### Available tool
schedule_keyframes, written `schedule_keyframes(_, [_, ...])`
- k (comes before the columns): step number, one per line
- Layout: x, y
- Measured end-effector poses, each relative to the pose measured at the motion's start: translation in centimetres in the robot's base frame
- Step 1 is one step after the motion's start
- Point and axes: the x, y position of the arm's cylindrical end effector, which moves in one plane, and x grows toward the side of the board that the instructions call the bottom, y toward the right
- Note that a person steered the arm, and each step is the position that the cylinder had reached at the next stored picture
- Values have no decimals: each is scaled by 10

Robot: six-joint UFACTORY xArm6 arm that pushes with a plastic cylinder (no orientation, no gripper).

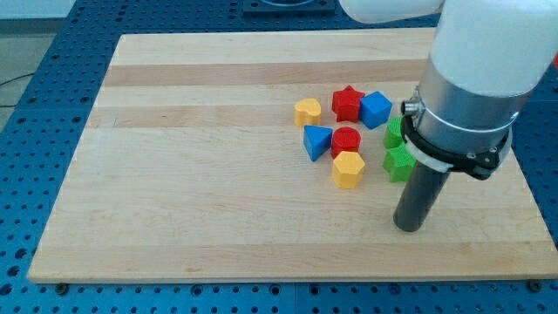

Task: Push the green star into the green circle

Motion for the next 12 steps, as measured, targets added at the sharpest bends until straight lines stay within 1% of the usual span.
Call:
schedule_keyframes(6, [1,2])
schedule_keyframes(7, [-10,2])
schedule_keyframes(8, [-33,15])
schedule_keyframes(9, [-48,9])
schedule_keyframes(12, [-92,19])
